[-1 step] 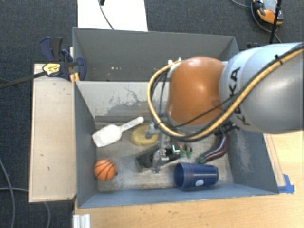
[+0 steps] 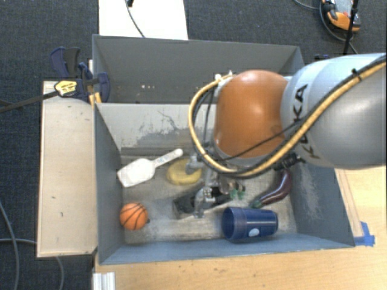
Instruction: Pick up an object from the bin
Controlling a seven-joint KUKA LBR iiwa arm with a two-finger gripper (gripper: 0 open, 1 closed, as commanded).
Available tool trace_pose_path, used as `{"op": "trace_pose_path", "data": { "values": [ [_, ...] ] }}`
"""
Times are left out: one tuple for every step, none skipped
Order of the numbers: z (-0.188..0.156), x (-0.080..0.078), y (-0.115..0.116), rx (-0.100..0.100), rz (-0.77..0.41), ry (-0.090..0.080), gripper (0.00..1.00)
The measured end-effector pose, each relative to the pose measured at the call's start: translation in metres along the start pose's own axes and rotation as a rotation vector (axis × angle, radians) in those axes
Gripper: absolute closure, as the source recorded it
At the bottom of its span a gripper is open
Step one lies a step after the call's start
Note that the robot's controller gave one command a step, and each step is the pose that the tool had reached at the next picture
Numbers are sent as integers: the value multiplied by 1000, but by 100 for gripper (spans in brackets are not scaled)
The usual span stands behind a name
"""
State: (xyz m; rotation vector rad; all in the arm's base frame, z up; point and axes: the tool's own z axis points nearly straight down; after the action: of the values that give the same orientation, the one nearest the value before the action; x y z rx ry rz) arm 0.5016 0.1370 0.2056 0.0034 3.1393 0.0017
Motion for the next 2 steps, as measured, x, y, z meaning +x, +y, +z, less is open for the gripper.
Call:
{"op": "trace_pose_path", "data": {
  "values": [
    [52,-2,-24,0,-132,-3,0],
    [64,-11,-80,2,-208,0,0]
  ]
}}
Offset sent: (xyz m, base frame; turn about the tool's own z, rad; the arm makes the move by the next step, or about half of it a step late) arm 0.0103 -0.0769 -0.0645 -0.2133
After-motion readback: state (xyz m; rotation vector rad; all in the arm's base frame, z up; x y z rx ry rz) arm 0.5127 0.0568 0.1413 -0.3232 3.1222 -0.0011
